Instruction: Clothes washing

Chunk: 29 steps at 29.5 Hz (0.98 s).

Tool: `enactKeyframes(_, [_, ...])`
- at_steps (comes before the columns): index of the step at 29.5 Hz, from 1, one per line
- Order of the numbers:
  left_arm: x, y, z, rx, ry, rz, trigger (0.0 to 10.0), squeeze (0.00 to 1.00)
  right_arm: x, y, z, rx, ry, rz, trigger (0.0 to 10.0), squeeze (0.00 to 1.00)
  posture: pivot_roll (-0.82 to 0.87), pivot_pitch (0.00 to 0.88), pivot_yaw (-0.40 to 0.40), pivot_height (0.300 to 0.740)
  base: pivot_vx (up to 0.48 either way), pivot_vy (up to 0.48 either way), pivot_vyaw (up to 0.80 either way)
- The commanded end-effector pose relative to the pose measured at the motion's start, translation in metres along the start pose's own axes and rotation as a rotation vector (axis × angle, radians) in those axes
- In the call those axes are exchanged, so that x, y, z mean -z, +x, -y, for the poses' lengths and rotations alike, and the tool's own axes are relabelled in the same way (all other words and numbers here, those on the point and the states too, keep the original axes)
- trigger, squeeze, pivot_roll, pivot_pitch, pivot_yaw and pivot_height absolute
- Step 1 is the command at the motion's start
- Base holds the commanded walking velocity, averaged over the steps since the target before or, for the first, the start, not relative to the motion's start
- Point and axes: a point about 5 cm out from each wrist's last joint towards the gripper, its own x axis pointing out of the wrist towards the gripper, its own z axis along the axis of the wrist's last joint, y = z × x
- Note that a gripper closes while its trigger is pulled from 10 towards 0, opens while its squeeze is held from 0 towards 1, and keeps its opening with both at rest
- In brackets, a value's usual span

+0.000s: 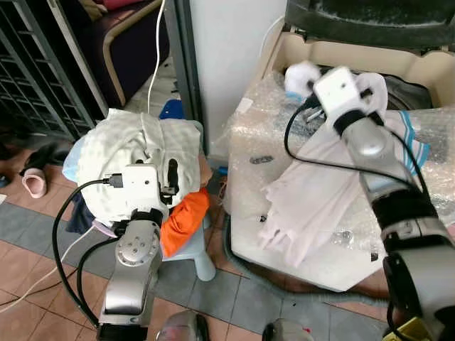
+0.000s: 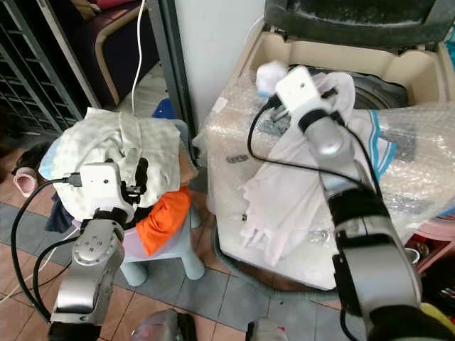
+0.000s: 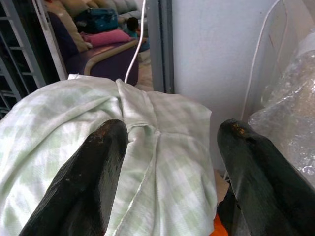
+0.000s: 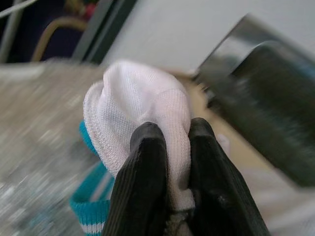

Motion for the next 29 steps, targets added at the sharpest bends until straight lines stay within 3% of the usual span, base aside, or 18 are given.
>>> enactKeyframes(1, [-0.003,-0.001,-0.001,0.000,0.006,0.011,10.0,0.00,0.016,-0.003,-0.016,-0.102,-0.026,-0.119,10.0,0.00,-0.04,0.050,0.063,0.740,0.000,0.000,0.00])
enactKeyframes(2, [-0.003,-0.001,-0.001,0.000,0.006,0.011,10.0,0.00,0.016,-0.003,-0.016,-0.102,-0.026,-0.119,10.0,0.00,-0.04,0.050,0.063,0.740,0.000,0.000,0.00])
enactKeyframes(4, [-0.003,0.000,0.000,0.003,0.008,0.007,10.0,0.00,0.031,-0.007,-0.012,-0.101,-0.031,-0.218,10.0,0.00,-0.04,0.049,0.063,0.740,0.000,0.000,0.00])
enactKeyframes(9, [-0.002,0.001,0.000,0.007,0.008,0.000,10.0,0.00,0.024,-0.004,0.006,-0.020,-0.002,-0.225,10.0,0.00,-0.04,0.049,0.065,0.740,0.000,0.000,0.00])
enactKeyframes(10, [-0.002,0.001,0.001,0.011,0.009,-0.003,10.0,0.00,0.019,0.002,0.029,0.093,0.011,-0.230,10.0,0.00,-0.05,0.050,0.067,0.740,0.000,0.000,0.00])
enactKeyframes(11, [-0.001,0.001,0.001,0.013,0.010,-0.005,10.0,0.00,0.016,0.004,0.041,0.161,0.027,-0.237,10.0,0.00,-0.05,0.050,0.067,0.740,0.000,0.000,0.00])
enactKeyframes(12, [-0.001,0.001,0.001,0.013,0.010,-0.005,10.0,0.00,0.016,0.004,0.041,0.161,0.027,-0.237,10.0,0.00,-0.05,0.050,0.067,0.740,0.000,0.000,0.00])
enactKeyframes(13, [-0.001,0.002,0.001,0.015,0.010,-0.006,10.0,0.00,0.010,0.006,0.066,0.296,0.111,-0.252,10.0,0.00,-0.04,0.050,0.067,0.740,0.000,0.000,0.00])
enactKeyframes(14, [-0.001,0.002,0.001,0.015,0.010,-0.007,10.0,0.00,0.006,0.006,0.081,0.375,0.190,-0.251,10.0,0.00,-0.04,0.050,0.067,0.740,0.000,0.000,0.00])
enactKeyframes(15, [-0.001,0.002,0.001,0.015,0.010,-0.007,10.0,0.00,0.006,0.006,0.081,0.375,0.190,-0.251,10.0,0.00,-0.04,0.050,0.067,0.740,0.000,0.000,0.00])
enactKeyframes(16, [-0.001,0.001,0.001,0.014,0.011,-0.007,10.0,0.00,0.002,0.005,0.094,0.447,0.248,-0.252,10.0,0.14,-0.04,0.049,0.065,0.740,0.000,0.000,0.00])
enactKeyframes(17, [-0.001,0.001,0.001,0.007,0.013,-0.007,10.0,0.00,-0.003,0.004,0.106,0.504,0.296,-0.245,10.0,1.00,-0.03,0.048,0.059,0.740,0.000,0.000,0.00])
enactKeyframes(19, [-0.001,0.000,-0.001,-0.008,0.016,-0.007,10.0,0.00,-0.009,0.003,0.116,0.545,0.327,-0.240,10.0,1.00,-0.03,0.049,0.056,0.740,0.000,0.000,0.00])
enactKeyframes(21, [-0.001,-0.001,-0.002,-0.017,0.016,-0.009,10.0,0.00,-0.011,0.005,0.115,0.516,0.315,-0.237,10.0,1.00,-0.03,0.052,0.047,0.740,0.000,0.000,0.00])
enactKeyframes(24, [0.000,-0.002,-0.003,-0.024,0.015,-0.015,10.0,0.00,-0.008,0.007,0.106,0.437,0.239,-0.237,10.0,1.00,-0.02,0.056,0.045,0.740,0.000,0.000,0.00])
enactKeyframes(26, [0.001,-0.002,-0.003,-0.024,0.014,-0.022,10.0,0.00,-0.001,0.007,0.095,0.331,0.118,-0.263,10.0,1.00,-0.02,0.058,0.047,0.740,0.000,0.000,0.00])
enactKeyframes(29, [0.003,-0.002,-0.002,-0.013,0.012,-0.038,10.0,0.00,0.014,0.000,0.089,0.243,0.101,-0.320,10.0,1.00,-0.04,0.064,0.060,0.740,0.000,0.000,0.00])
